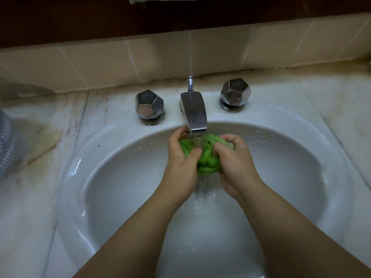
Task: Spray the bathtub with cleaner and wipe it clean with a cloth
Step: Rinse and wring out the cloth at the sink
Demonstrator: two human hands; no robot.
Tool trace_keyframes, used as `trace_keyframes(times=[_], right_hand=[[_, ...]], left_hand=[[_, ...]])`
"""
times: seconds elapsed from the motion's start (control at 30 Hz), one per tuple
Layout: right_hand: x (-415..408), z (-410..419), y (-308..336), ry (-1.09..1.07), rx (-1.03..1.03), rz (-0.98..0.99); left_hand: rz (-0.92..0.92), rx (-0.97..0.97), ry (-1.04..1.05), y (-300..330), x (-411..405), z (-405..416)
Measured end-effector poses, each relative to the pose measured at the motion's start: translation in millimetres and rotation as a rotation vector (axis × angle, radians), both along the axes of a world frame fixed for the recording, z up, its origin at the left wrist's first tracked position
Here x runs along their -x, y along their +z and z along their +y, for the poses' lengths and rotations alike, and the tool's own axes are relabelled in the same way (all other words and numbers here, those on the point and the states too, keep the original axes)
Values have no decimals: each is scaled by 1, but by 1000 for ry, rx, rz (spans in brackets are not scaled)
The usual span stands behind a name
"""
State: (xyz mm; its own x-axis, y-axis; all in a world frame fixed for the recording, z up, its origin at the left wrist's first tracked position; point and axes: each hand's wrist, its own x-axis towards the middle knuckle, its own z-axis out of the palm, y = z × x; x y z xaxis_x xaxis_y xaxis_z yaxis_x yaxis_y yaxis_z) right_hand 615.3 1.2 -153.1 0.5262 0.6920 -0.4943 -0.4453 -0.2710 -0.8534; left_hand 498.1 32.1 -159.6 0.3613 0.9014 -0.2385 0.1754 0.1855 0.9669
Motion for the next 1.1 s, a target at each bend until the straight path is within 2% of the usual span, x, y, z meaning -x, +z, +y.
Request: trace_keyframes(times=[0.13,0.23,0.33,0.4,0.57,0.63,0.83,1.1], right_hand=[[-3,0,-5,15,-98,-13],[1,0,-3,155,-65,-115],[6,-2,-6,329,76,-354],[11,-5,-9,387,120,-422],[19,-7,-12,267,56,-649],[20,-6,-12,217,22,-674],[20,-3,-15,141,-18,-712],[19,-2,-17,189,-74,-647]], left_hand=[[-104,260,215,0,0,-1],[-273,483,201,2,1,3],[-147,362,194,-1,-6,1],[-67,225,209,-5,-9,2],[81,-81,243,-11,-12,2],[135,-172,237,-13,-15,0],[107,-223,263,-20,-15,0],[78,-160,302,-11,-14,1]])
